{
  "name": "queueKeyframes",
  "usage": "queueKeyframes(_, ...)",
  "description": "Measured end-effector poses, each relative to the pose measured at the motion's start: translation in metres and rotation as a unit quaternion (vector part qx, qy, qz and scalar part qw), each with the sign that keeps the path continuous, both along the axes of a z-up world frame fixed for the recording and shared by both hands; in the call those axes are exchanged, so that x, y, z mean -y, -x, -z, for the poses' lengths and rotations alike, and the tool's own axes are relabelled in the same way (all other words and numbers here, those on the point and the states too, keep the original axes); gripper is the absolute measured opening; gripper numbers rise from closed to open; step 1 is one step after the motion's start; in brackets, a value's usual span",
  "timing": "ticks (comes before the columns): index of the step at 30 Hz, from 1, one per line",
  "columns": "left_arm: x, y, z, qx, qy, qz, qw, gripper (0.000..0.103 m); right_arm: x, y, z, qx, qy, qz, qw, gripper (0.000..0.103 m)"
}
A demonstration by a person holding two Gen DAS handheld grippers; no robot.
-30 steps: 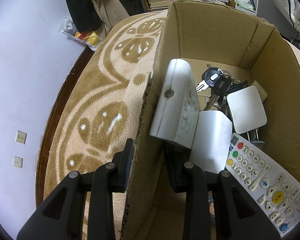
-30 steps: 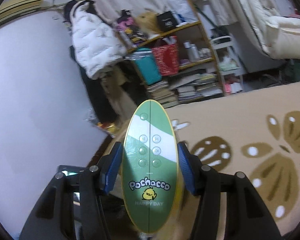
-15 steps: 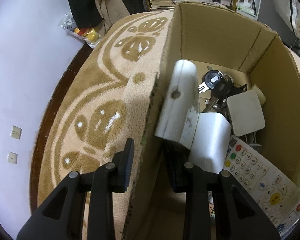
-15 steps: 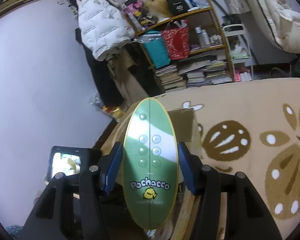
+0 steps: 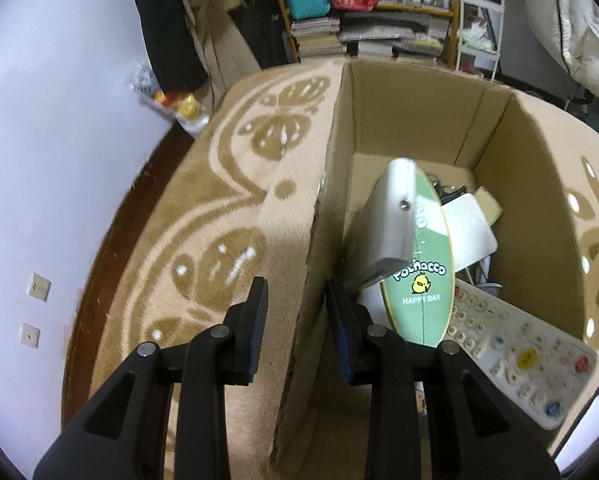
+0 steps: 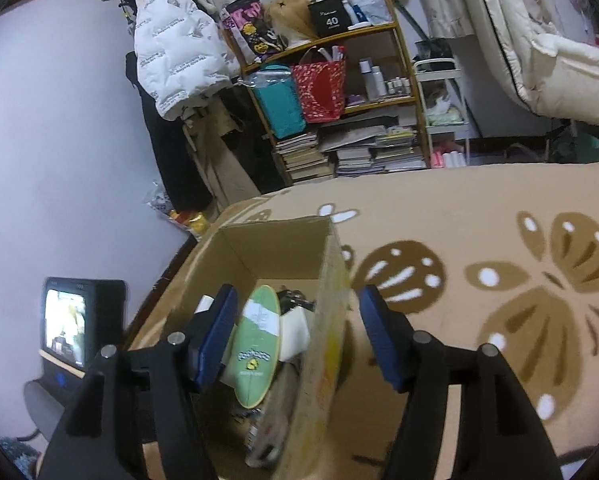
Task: Organize rigid objects
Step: 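Lower the green Pochacco item into the box and open the right tool, then release the box wall and lift the left tool away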
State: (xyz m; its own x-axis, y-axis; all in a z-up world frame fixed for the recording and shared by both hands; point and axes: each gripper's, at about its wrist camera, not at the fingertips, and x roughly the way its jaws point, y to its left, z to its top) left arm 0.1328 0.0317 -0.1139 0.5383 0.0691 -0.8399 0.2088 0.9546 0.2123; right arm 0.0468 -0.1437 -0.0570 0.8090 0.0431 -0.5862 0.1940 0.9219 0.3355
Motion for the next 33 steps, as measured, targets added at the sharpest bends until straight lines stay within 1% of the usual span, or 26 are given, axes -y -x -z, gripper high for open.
queueKeyframes(2, 0.002, 0.009, -0.008, 0.018, -0.004, 0.009, 0.9998, 0.029, 0.005, 0.008, -0.003, -0.004, -0.002, 0.005, 1.0, 0.07)
queueKeyframes(3, 0.002, 0.013, -0.013, 0.027, -0.004, 0.014, 0.9995, 0.029, 0.007, 0.012, -0.004, -0.005, -0.005, 0.007, 1.0, 0.073)
queueKeyframes(4, 0.003, 0.019, -0.017, 0.034, -0.004, 0.019, 0.9992, 0.029, 0.009, 0.016, -0.004, -0.007, -0.007, 0.009, 1.0, 0.078)
queueKeyframes(5, 0.004, 0.024, -0.022, 0.042, -0.003, 0.025, 0.9988, 0.029, 0.011, 0.02, -0.005, -0.008, -0.006, 0.012, 1.0, 0.079)
queueKeyframes(9, 0.008, 0.045, -0.038, 0.078, -0.019, 0.048, 0.9956, 0.029, 0.018, 0.039, -0.01, -0.012, 0.014, 0.031, 0.999, 0.081)
queueKeyframes(10, 0.009, 0.051, -0.041, 0.082, -0.022, 0.051, 0.9951, 0.029, 0.019, 0.043, -0.011, -0.012, 0.017, 0.034, 0.999, 0.081)
queueKeyframes(13, 0.007, 0.064, -0.054, 0.086, -0.001, 0.058, 0.9946, 0.029, 0.021, 0.056, -0.017, -0.008, 0.023, 0.038, 0.999, 0.089)
queueKeyframes(16, 0.003, 0.076, -0.067, 0.103, 0.005, 0.056, 0.9931, 0.032, 0.023, 0.071, -0.021, 0.001, 0.023, 0.047, 0.999, 0.09)
queueKeyframes(18, 0.001, 0.085, -0.075, 0.113, 0.008, 0.054, 0.9922, 0.043, 0.023, 0.08, -0.023, 0.001, 0.025, 0.057, 0.998, 0.095)
queueKeyframes(19, -0.001, 0.089, -0.078, 0.118, 0.009, 0.052, 0.9916, 0.045, 0.023, 0.084, -0.024, 0.003, 0.029, 0.06, 0.998, 0.1)
queueKeyframes(20, -0.003, 0.093, -0.082, 0.125, 0.009, 0.051, 0.9908, 0.046, 0.023, 0.09, -0.025, 0.007, 0.034, 0.062, 0.997, 0.102)
queueKeyframes(22, -0.006, 0.1, -0.087, 0.135, 0.009, 0.051, 0.9895, 0.05, 0.022, 0.098, -0.027, 0.012, 0.042, 0.065, 0.997, 0.103)
queueKeyframes(24, -0.009, 0.107, -0.093, 0.145, 0.013, 0.053, 0.9878, 0.057, 0.023, 0.105, -0.029, 0.016, 0.049, 0.069, 0.996, 0.103)
queueKeyframes(26, -0.01, 0.115, -0.098, 0.157, 0.015, 0.057, 0.9859, 0.06, 0.023, 0.11, -0.031, 0.019, 0.05, 0.07, 0.996, 0.103)
queueKeyframes(27, -0.011, 0.118, -0.1, 0.161, 0.015, 0.058, 0.9851, 0.066, 0.023, 0.113, -0.033, 0.023, 0.05, 0.07, 0.996, 0.103)
queueKeyframes(29, -0.01, 0.125, -0.103, 0.172, 0.014, 0.063, 0.9829, 0.074, 0.022, 0.118, -0.035, 0.028, 0.055, 0.069, 0.996, 0.103)
queueKeyframes(31, -0.01, 0.13, -0.107, 0.183, 0.015, 0.068, 0.9806, 0.077, 0.019, 0.124, -0.039, 0.035, 0.065, 0.071, 0.995, 0.103)
queueKeyframes(33, -0.009, 0.135, -0.11, 0.193, 0.013, 0.071, 0.9785, 0.087, 0.018, 0.128, -0.042, 0.044, 0.071, 0.075, 0.994, 0.103)
